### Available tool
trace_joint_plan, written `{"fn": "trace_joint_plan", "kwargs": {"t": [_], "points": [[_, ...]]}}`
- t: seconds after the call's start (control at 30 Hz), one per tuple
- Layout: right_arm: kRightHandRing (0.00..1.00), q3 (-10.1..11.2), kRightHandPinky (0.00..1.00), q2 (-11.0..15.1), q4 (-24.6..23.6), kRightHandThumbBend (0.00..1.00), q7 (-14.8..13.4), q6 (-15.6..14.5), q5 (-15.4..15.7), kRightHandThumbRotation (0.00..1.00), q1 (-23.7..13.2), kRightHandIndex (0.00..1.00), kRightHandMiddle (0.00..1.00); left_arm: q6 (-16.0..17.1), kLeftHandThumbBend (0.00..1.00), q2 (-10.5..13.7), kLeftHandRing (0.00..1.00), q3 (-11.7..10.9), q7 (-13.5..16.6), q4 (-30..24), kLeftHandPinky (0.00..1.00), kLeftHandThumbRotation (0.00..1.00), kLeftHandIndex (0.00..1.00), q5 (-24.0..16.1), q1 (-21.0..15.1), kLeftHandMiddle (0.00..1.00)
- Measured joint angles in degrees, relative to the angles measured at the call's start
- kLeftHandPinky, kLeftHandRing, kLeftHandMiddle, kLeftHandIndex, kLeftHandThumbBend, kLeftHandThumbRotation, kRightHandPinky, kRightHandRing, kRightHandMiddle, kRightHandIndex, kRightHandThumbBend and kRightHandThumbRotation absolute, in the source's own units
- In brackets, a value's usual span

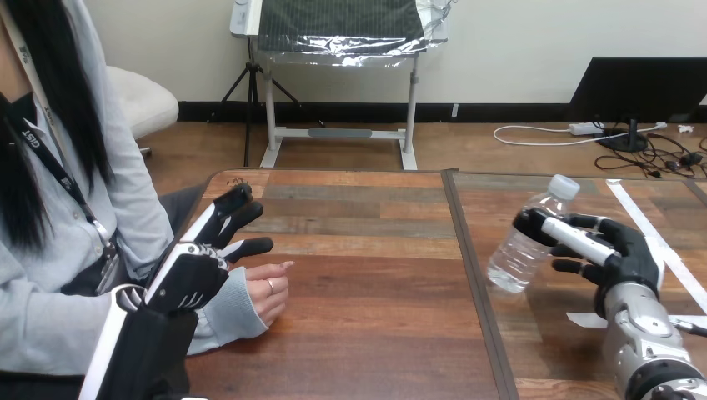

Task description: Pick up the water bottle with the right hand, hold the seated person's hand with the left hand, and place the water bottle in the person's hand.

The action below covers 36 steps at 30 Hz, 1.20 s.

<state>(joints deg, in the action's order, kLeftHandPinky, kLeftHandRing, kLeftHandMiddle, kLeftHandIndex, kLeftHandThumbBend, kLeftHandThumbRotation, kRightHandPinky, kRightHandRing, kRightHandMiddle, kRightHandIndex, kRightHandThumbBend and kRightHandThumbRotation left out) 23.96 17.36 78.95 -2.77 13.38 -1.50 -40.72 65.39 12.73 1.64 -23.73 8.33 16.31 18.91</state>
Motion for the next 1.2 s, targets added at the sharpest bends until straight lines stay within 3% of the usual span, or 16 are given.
{"fn": "trace_joint_plan", "kwargs": {"t": [0.4, 1.03, 1.2], "points": [[0.38, 0.1, 0.38, -1.1, 0.0, 0.7, 1.2, 1.9, -0.4, 0.0, 0.0, 0.35, 0.43, -0.4, 1.0, 0.0, 0.91, 0.6, -0.2, 0.0, 0.79, 0.59, 0.91, 0.1, -1.2, 0.94], [0.34, 1.2, 0.32, -2.2, 0.0, 0.66, 6.5, 6.2, -3.3, 0.0, 0.2, 0.35, 0.4, -1.2, 1.0, -0.2, 0.93, 0.6, -0.8, 0.1, 0.82, 0.6, 0.92, -0.3, -2.3, 0.96], [0.31, 1.1, 0.3, -2.3, 0.0, 0.66, 8.0, 7.6, -3.3, 0.0, 0.3, 0.36, 0.39, -1.9, 1.0, -0.5, 0.93, 0.1, 0.1, 0.0, 0.82, 0.6, 0.92, -2.0, -2.3, 0.96]]}}
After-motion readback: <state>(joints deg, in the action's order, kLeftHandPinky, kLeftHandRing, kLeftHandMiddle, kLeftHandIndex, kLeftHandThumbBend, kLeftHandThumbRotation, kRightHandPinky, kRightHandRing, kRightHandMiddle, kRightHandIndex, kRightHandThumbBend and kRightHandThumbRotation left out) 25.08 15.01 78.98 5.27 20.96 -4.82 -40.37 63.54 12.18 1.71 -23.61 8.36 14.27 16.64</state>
